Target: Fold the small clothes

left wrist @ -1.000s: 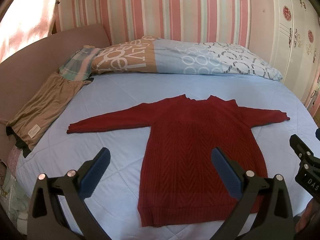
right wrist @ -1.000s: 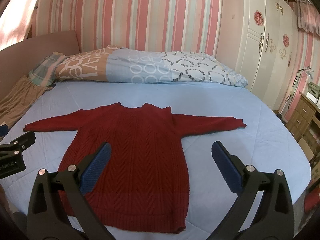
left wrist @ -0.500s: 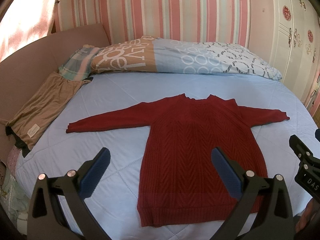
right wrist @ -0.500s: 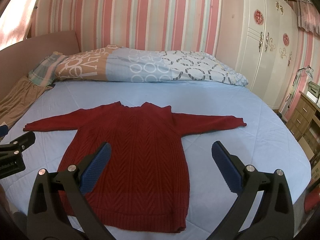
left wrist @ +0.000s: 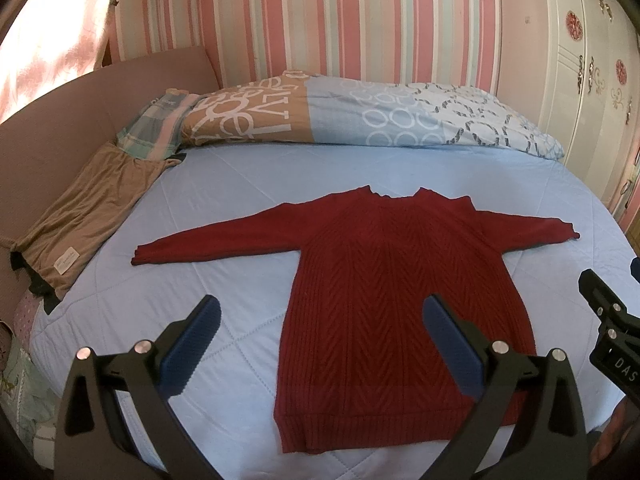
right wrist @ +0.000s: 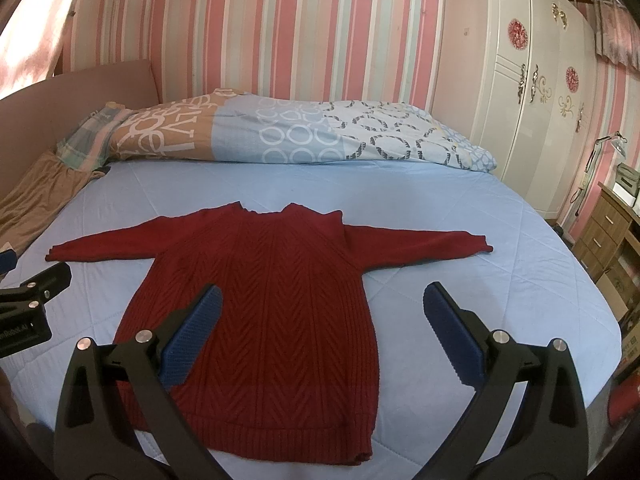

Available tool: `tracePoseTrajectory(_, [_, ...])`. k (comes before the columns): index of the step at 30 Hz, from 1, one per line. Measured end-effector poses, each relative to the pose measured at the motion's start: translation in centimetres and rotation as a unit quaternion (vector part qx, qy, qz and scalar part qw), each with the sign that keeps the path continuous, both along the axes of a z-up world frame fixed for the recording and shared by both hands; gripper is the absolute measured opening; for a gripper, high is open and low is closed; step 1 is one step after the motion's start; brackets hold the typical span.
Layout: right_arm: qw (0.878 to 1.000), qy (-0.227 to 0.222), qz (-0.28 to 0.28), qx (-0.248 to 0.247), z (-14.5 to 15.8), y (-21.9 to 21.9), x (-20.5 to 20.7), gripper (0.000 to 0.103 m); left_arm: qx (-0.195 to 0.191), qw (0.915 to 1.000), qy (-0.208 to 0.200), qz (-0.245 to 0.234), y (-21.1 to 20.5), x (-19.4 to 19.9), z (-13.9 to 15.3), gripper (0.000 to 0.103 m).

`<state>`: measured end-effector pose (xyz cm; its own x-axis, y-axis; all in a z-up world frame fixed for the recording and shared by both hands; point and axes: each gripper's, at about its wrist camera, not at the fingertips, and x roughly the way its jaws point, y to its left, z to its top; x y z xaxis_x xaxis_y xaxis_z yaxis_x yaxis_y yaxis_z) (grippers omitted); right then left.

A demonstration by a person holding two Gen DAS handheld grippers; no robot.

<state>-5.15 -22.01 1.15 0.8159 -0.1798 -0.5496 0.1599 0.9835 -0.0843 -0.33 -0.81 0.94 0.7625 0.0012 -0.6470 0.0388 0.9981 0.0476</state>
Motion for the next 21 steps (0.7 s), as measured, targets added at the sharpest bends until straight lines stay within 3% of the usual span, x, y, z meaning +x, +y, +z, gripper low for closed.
tracePoseTrajectory(21, [1.000, 0.007, 0.003, -0.001, -1.6, -0.1, 0.1, 0.100, -0.001, 1.0000, 0.003, -0.001, -0.1, -0.2, -0.6, 0.101])
